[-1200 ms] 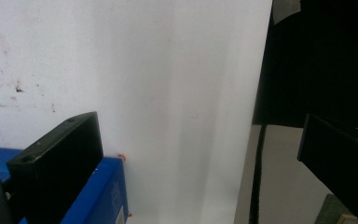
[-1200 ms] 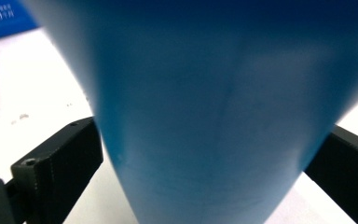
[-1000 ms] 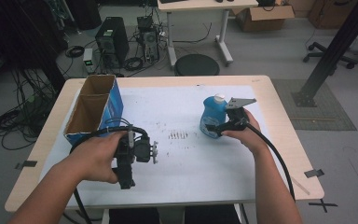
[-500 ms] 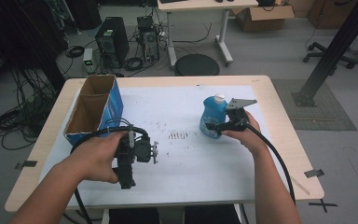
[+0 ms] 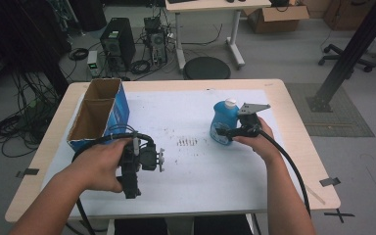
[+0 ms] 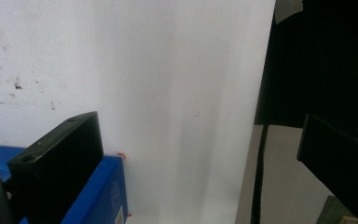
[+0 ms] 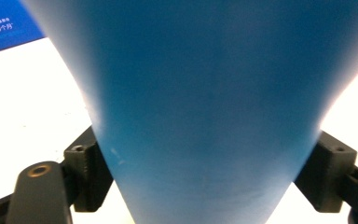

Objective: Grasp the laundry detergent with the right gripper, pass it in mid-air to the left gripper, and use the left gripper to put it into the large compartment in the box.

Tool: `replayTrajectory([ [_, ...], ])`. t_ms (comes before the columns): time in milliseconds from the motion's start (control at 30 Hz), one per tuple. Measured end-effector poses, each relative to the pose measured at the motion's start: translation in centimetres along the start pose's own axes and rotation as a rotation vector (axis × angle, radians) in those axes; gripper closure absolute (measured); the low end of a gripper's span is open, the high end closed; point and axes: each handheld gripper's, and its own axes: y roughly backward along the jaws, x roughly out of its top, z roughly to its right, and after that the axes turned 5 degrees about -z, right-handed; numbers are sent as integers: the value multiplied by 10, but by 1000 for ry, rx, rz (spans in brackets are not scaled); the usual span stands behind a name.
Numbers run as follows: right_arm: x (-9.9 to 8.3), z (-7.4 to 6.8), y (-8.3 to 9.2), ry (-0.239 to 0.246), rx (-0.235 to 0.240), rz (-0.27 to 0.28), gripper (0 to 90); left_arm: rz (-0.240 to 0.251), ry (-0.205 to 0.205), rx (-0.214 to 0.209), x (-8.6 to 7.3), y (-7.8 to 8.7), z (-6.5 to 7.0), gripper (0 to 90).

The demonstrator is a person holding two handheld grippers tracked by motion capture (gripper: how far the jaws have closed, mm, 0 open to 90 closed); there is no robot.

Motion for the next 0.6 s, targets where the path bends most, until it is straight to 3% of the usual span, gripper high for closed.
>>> replayTrajectory([
  [167,0,-1,-1,6,-5,-3,224,6,1,6,0,1,1,7],
  [600,-2,-3,-3,23,-20,13,373,6,1,12,0,4,1,7],
])
